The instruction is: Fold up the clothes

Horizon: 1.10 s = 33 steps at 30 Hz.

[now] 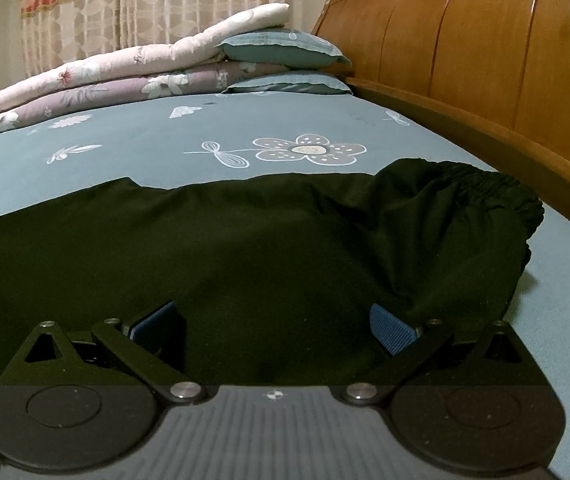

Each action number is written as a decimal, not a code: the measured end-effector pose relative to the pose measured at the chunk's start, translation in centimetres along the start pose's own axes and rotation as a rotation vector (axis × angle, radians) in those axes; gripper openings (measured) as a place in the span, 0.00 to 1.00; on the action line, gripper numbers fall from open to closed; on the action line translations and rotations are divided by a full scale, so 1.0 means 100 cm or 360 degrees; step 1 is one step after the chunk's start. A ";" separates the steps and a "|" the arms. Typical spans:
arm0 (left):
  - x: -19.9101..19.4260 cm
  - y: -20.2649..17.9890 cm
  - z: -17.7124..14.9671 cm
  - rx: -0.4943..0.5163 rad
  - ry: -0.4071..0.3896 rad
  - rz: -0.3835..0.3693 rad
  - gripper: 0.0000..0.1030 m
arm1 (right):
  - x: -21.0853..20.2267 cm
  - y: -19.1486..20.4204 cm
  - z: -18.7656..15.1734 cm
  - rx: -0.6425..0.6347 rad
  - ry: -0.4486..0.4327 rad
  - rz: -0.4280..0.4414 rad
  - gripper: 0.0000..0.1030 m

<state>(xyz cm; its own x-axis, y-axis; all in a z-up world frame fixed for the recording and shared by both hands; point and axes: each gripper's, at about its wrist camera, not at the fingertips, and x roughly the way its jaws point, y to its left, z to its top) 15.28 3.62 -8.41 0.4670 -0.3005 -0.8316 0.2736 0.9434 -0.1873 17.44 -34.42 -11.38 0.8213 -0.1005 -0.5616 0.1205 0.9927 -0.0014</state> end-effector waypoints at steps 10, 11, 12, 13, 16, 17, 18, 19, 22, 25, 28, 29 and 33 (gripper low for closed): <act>-0.076 0.094 -0.007 -0.0206 -0.0179 0.0222 0.85 | -0.020 0.022 0.000 -0.0073 0.0055 -0.0027 1.00; -0.083 0.109 -0.006 -0.0245 -0.0215 0.0237 0.85 | -0.027 0.029 0.002 -0.0071 0.0040 0.0013 1.00; -0.085 0.123 -0.004 -0.0304 -0.0234 0.0230 0.85 | -0.034 0.035 0.004 -0.0068 0.0024 0.0055 1.00; -0.087 0.137 -0.001 -0.0362 -0.0252 0.0223 0.85 | -0.041 0.042 0.006 -0.0065 0.0008 0.0098 1.00; -0.087 0.178 0.004 -0.0554 -0.0296 0.0085 0.85 | -0.052 0.067 0.011 -0.0047 0.0047 0.0323 1.00; -0.083 0.189 0.004 -0.0614 -0.0303 0.0016 0.85 | -0.052 0.073 0.009 -0.0070 0.0063 0.0336 1.00; -0.078 0.197 0.005 -0.0661 -0.0303 -0.0043 0.85 | -0.051 0.078 0.007 -0.0095 0.0079 0.0345 1.00; -0.072 0.203 0.004 -0.0698 -0.0298 -0.0080 0.85 | -0.050 0.083 0.005 -0.0120 0.0095 0.0353 1.00; -0.061 0.217 0.000 -0.0773 -0.0283 -0.0086 0.85 | -0.047 0.098 -0.001 -0.0195 0.0142 0.0378 1.00; -0.062 0.227 -0.012 -0.0823 -0.0293 -0.0044 0.85 | -0.045 0.113 -0.007 -0.0270 0.0190 0.0403 1.00; -0.067 0.236 -0.027 -0.0846 -0.0307 -0.0051 0.86 | -0.042 0.128 -0.013 -0.0345 0.0238 0.0428 1.00; -0.069 0.238 -0.031 -0.0850 -0.0303 -0.0027 0.86 | -0.042 0.133 -0.015 -0.0370 0.0254 0.0436 1.00; -0.077 0.240 -0.040 -0.0822 -0.0282 0.0013 0.86 | -0.042 0.133 -0.015 -0.0366 0.0264 0.0433 1.00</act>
